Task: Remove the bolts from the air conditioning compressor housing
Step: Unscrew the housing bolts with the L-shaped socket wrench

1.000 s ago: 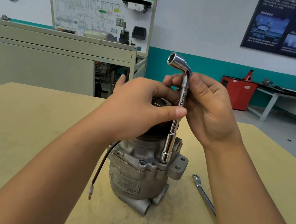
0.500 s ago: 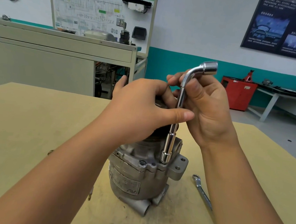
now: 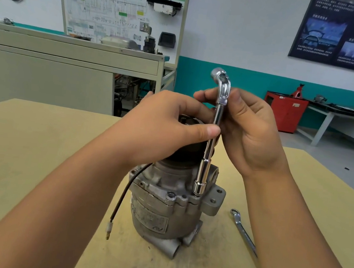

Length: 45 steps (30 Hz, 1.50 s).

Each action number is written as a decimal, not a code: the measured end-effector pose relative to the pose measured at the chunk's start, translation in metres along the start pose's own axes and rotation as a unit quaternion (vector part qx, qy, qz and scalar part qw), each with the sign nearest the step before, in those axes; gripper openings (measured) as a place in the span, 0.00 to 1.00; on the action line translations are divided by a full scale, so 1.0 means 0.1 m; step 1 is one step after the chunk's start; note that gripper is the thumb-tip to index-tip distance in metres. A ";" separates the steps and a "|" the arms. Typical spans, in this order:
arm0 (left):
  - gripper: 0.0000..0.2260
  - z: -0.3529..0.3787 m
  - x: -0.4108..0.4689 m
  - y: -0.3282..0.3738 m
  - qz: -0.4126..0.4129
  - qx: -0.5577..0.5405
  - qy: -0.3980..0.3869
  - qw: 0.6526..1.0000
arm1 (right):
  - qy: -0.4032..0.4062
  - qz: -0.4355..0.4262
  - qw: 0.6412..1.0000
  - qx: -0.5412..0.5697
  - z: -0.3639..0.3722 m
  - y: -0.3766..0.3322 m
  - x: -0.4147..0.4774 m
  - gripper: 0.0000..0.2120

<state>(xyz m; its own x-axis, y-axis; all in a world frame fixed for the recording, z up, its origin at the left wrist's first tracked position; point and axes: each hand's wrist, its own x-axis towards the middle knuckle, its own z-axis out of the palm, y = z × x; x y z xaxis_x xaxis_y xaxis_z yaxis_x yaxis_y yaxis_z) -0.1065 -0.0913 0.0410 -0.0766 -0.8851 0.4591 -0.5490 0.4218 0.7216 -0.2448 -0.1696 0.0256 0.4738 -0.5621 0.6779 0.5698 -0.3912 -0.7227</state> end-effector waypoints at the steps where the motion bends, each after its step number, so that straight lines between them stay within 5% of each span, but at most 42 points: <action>1: 0.05 0.01 0.01 0.00 -0.001 0.005 0.006 1.000 | -0.001 0.002 1.000 0.003 0.00 0.00 0.00 0.13; 6: 0.09 0.07 0.01 0.03 -0.012 0.040 0.044 0.998 | 0.018 0.015 1.000 0.014 0.02 -0.01 0.00 0.08; 11: 0.12 0.10 0.01 0.06 -0.015 0.062 0.064 0.996 | 0.046 0.008 0.999 -0.006 0.05 -0.03 0.01 0.17; 20: 0.03 0.09 -0.01 0.09 0.010 0.065 0.054 0.996 | 0.018 -0.003 0.999 0.037 0.00 0.00 0.01 0.09; 28: 0.08 0.11 0.01 0.05 -0.007 0.074 0.066 0.995 | 0.023 0.003 0.999 0.043 0.01 -0.01 -0.01 0.11; 32: 0.13 0.14 0.01 0.06 -0.014 0.072 0.087 0.994 | 0.044 0.006 0.999 0.011 0.03 -0.02 -0.01 0.03; 34: 0.14 0.15 0.01 0.05 -0.017 0.076 0.089 0.993 | 0.054 0.008 0.998 0.008 0.04 -0.02 0.00 0.11; 39: 0.11 0.12 0.01 0.05 -0.010 0.075 0.082 0.994 | 0.036 0.000 0.999 0.003 0.04 -0.01 0.00 0.06; 45: 0.03 0.01 -0.01 0.04 0.014 0.029 0.015 0.999 | 0.006 -0.003 1.000 -0.010 -0.01 0.01 0.00 0.17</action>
<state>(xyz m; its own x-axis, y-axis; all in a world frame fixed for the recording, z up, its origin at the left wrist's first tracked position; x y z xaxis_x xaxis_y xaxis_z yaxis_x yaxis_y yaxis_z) -0.1097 -0.0892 0.0427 -0.0669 -0.8665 0.4946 -0.5950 0.4326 0.6774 -0.2451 -0.1708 0.0247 0.4630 -0.5683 0.6802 0.5583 -0.4091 -0.7218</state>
